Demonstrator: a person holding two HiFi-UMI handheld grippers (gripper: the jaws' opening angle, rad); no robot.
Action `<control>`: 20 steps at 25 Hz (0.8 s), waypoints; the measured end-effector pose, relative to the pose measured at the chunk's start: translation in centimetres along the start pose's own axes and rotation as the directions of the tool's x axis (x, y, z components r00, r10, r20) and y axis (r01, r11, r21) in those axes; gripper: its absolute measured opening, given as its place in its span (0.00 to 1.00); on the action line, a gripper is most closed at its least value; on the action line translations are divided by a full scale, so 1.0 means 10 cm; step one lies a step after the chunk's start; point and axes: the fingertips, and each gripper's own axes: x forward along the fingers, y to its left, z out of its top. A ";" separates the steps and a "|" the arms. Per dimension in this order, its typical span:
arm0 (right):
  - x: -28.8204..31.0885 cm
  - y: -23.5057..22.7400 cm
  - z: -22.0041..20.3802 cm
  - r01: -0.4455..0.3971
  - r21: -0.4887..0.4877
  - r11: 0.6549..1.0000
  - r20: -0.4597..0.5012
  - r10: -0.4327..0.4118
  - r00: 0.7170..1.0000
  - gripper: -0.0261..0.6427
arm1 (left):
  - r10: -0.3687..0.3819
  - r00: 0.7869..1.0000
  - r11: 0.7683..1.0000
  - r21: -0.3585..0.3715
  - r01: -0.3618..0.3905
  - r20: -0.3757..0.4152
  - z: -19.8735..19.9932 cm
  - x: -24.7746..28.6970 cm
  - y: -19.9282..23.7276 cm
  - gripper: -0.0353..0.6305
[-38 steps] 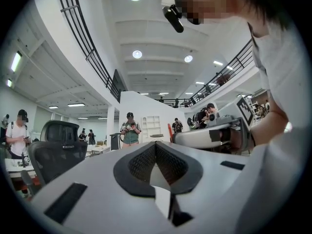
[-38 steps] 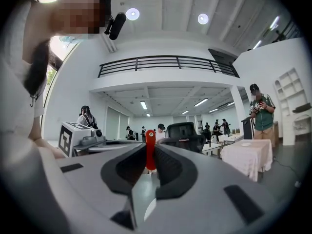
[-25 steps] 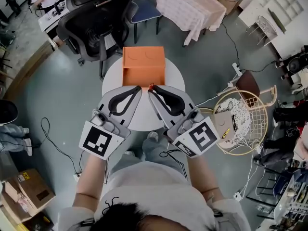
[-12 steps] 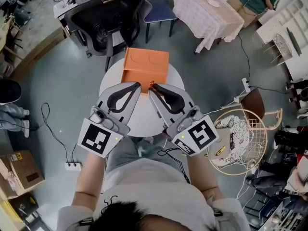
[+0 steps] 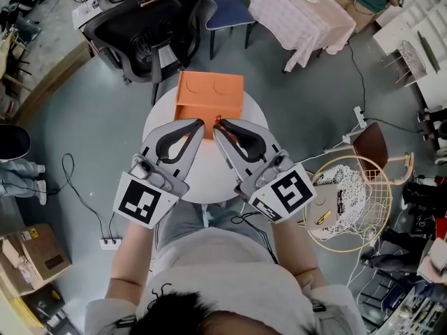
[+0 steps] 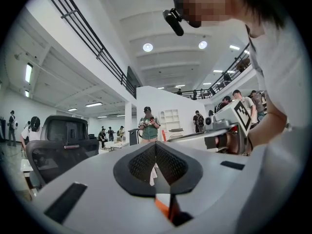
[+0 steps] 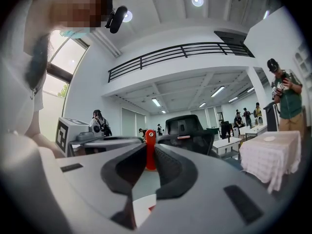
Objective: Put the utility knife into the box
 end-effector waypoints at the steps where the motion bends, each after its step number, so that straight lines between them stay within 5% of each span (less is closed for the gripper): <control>1: 0.04 -0.02 -0.01 0.007 0.001 1.000 -0.002 -0.007 1.000 0.12 | -0.006 1.000 1.000 -0.002 0.006 -0.002 -0.01 0.02 0.04 0.07; 20: 0.95 -0.54 -0.43 0.215 0.029 0.976 -0.105 -0.211 0.972 0.12 | -0.198 0.980 0.979 -0.051 0.196 -0.028 -0.38 0.29 0.99 0.07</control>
